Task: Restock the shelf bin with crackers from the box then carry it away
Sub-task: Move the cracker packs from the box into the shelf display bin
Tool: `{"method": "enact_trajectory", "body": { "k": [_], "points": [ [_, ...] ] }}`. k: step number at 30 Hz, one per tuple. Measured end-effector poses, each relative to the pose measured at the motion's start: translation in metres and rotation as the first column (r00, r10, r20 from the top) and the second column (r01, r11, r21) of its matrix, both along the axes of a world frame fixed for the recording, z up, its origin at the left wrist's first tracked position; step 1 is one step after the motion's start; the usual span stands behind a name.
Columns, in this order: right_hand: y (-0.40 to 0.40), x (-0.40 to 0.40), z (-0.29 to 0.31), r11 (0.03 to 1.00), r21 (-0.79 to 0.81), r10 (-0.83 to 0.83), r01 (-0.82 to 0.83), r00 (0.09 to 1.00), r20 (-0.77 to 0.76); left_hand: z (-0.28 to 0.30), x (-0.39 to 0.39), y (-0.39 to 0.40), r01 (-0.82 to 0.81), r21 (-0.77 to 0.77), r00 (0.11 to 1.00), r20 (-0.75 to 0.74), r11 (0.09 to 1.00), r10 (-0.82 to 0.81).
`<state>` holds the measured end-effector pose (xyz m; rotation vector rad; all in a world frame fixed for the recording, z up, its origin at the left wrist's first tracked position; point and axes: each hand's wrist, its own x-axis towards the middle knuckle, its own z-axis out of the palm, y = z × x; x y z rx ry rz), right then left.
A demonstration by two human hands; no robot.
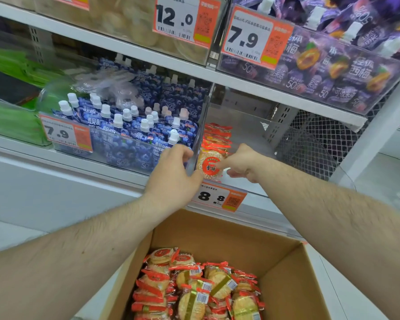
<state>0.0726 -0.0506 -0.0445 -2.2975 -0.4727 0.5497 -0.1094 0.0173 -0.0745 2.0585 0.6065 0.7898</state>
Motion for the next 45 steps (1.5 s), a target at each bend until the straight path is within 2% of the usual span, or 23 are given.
{"method": "enact_trajectory", "body": {
  "k": [3,5,7,9,10,11,13,15,16,18,20,22,24,28,31,33,35,37,39,40,42,43,45],
  "points": [
    [-0.018,-0.014,0.007,0.996,0.078,-0.057,0.041,0.974,0.219,0.003,-0.011,-0.012,0.056,0.243,0.979,0.175,0.968,-0.101],
    [-0.037,-0.042,0.009,0.975,0.222,-0.088,-0.031,0.856,0.509,0.000,-0.017,-0.025,0.236,0.296,0.952,0.120,0.925,-0.281],
    [-0.061,-0.078,0.007,0.867,0.405,-0.134,-0.289,0.648,0.750,-0.009,-0.020,-0.038,0.459,0.322,0.888,-0.149,0.828,-0.434],
    [-0.085,-0.105,-0.013,0.723,0.403,-0.118,-0.561,0.474,0.873,-0.023,-0.019,-0.044,0.648,0.194,0.714,-0.492,0.737,-0.498],
    [-0.096,-0.113,-0.032,0.701,0.365,-0.082,-0.612,0.440,0.894,-0.031,-0.019,-0.046,0.701,0.101,0.600,-0.619,0.706,-0.506],
    [-0.106,-0.116,-0.053,0.716,0.344,-0.033,-0.608,0.462,0.886,-0.039,-0.018,-0.045,0.730,0.032,0.499,-0.707,0.682,-0.501],
    [-0.121,-0.113,-0.103,0.818,0.309,0.064,-0.486,0.610,0.790,-0.052,-0.017,-0.045,0.751,-0.033,0.364,-0.813,0.660,-0.455],
    [-0.129,-0.103,-0.156,0.939,0.121,0.198,-0.323,0.792,0.577,-0.059,-0.017,-0.044,0.727,-0.097,0.306,-0.841,0.680,-0.447],
    [-0.131,-0.096,-0.183,0.959,-0.018,0.262,-0.281,0.864,0.430,-0.060,-0.017,-0.044,0.708,-0.127,0.296,-0.840,0.695,-0.454],
    [-0.135,-0.091,-0.225,0.929,-0.264,0.305,-0.257,0.940,0.156,-0.061,-0.017,-0.044,0.699,-0.151,0.286,-0.837,0.699,-0.466],
    [-0.138,-0.094,-0.258,0.859,-0.422,0.313,-0.289,0.950,-0.014,-0.065,-0.016,-0.042,0.696,-0.158,0.275,-0.842,0.700,-0.463],
    [-0.137,-0.104,-0.283,0.816,-0.470,0.315,-0.337,0.941,-0.127,-0.067,-0.015,-0.040,0.684,-0.172,0.270,-0.844,0.709,-0.464],
    [-0.135,-0.116,-0.298,0.803,-0.493,0.299,-0.334,0.942,-0.152,-0.071,-0.015,-0.038,0.667,-0.196,0.259,-0.844,0.719,-0.470],
    [-0.136,-0.127,-0.311,0.770,-0.555,0.354,-0.315,0.935,-0.039,-0.075,-0.016,-0.033,0.597,-0.239,0.269,-0.839,0.765,-0.473],
    [-0.137,-0.124,-0.295,0.785,-0.521,0.362,-0.335,0.931,-0.053,-0.077,-0.016,-0.027,0.476,-0.236,0.327,-0.847,0.847,-0.419],
    [-0.140,-0.122,-0.276,0.876,-0.377,0.343,-0.300,0.938,0.053,-0.074,-0.017,-0.024,0.332,-0.294,0.353,-0.843,0.897,-0.406],
    [-0.146,-0.126,-0.252,0.923,-0.161,0.383,-0.348,0.866,0.321,-0.074,-0.018,-0.023,0.147,-0.428,0.387,-0.805,0.892,-0.450],
    [-0.146,-0.134,-0.230,0.895,0.039,0.364,-0.443,0.781,0.508,-0.076,-0.017,-0.025,0.023,-0.575,0.452,-0.724,0.818,-0.521],
    [-0.137,-0.138,-0.216,0.855,0.152,0.321,-0.495,0.737,0.594,-0.080,-0.015,-0.028,-0.029,-0.691,0.556,-0.612,0.723,-0.563],
    [-0.130,-0.137,-0.214,0.839,0.167,0.318,-0.517,0.717,0.621,-0.084,-0.013,-0.028,-0.025,-0.715,0.615,-0.562,0.699,-0.553],
    [-0.123,-0.130,-0.221,0.827,0.150,0.342,-0.542,0.697,0.630,-0.088,-0.010,-0.026,0.003,-0.695,0.692,-0.518,0.719,-0.503],
    [-0.124,-0.122,-0.229,0.849,0.124,0.347,-0.514,0.719,0.603,-0.089,-0.010,-0.024,0.019,-0.667,0.705,-0.520,0.745,-0.483],
    [-0.133,-0.102,-0.250,0.946,0.023,0.274,-0.324,0.833,0.481,-0.088,-0.010,-0.019,0.066,-0.589,0.700,-0.548,0.805,-0.458]
  ]
}}
